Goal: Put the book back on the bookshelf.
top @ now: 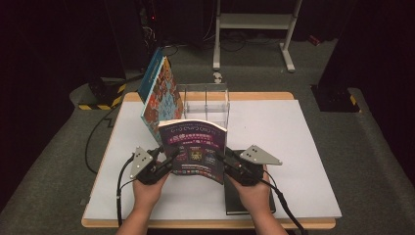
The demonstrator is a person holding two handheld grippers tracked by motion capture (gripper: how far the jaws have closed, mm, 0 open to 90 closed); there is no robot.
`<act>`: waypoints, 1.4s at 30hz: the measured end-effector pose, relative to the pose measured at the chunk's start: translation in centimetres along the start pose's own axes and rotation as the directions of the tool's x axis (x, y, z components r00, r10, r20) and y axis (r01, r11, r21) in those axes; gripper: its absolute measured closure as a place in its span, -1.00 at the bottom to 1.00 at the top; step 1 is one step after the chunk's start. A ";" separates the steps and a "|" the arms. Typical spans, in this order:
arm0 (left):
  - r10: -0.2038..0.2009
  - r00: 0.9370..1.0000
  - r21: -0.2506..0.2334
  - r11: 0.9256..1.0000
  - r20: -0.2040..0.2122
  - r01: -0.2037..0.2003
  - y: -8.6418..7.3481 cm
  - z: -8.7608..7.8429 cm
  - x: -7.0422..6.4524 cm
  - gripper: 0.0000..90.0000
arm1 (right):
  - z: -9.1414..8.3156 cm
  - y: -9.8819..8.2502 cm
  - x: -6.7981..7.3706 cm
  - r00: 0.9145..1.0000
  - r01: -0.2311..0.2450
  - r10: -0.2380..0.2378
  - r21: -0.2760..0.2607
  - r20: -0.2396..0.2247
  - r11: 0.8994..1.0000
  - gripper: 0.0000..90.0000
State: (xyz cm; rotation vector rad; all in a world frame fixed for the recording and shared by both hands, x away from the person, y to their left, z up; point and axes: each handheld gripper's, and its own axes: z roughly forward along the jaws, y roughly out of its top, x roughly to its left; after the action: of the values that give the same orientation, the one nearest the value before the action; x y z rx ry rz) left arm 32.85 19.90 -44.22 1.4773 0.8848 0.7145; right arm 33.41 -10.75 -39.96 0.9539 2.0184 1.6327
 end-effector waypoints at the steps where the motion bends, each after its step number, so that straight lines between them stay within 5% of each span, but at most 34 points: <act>1: 0.000 1.000 0.003 1.000 0.000 0.000 -0.1 -0.1 0.0 0.22 | -0.1 -0.1 0.1 1.000 0.000 0.000 0.001 -0.005 1.000 0.48; 18: -0.028 0.999 0.023 0.999 0.025 0.027 -0.8 -1.0 0.3 0.05 | -0.4 -0.1 0.5 0.997 0.029 -0.028 0.021 -0.070 0.999 0.15; 26: -0.022 1.000 0.027 0.999 0.021 0.021 -0.7 -1.1 0.2 0.04 | 1.4 1.8 0.3 0.993 0.059 -0.057 0.019 -0.107 0.998 0.26; 29: -0.019 1.000 0.024 1.000 0.018 0.019 -0.7 -1.3 0.2 0.04 | 1.5 2.1 0.5 0.991 0.074 -0.071 0.024 -0.115 0.997 0.47; 30: -0.018 1.000 0.023 1.000 0.017 0.017 -0.7 -1.3 0.2 0.04 | 1.6 2.2 0.7 0.989 0.084 -0.079 0.032 -0.124 0.996 0.67; 32: -0.022 1.000 0.022 1.000 0.015 0.022 -0.7 -1.4 0.2 0.04 | 1.6 2.2 1.2 0.987 0.139 -0.135 0.034 -0.090 0.990 0.85; 35: -0.035 0.999 0.029 0.999 0.013 0.035 -0.9 -1.4 0.3 0.04 | 1.6 2.3 1.8 0.987 0.149 -0.147 0.041 -0.058 0.988 0.86; 42: -0.031 0.999 0.037 0.999 0.017 0.030 -1.0 -1.3 0.3 0.03 | 2.4 2.3 0.7 0.996 0.086 -0.085 -0.011 0.036 0.996 0.86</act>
State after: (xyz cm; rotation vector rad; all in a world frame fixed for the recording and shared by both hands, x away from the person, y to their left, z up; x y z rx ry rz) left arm 31.75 20.85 -45.10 1.4971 0.9099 0.6651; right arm 35.10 -8.33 -38.28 0.8732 1.9956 1.5705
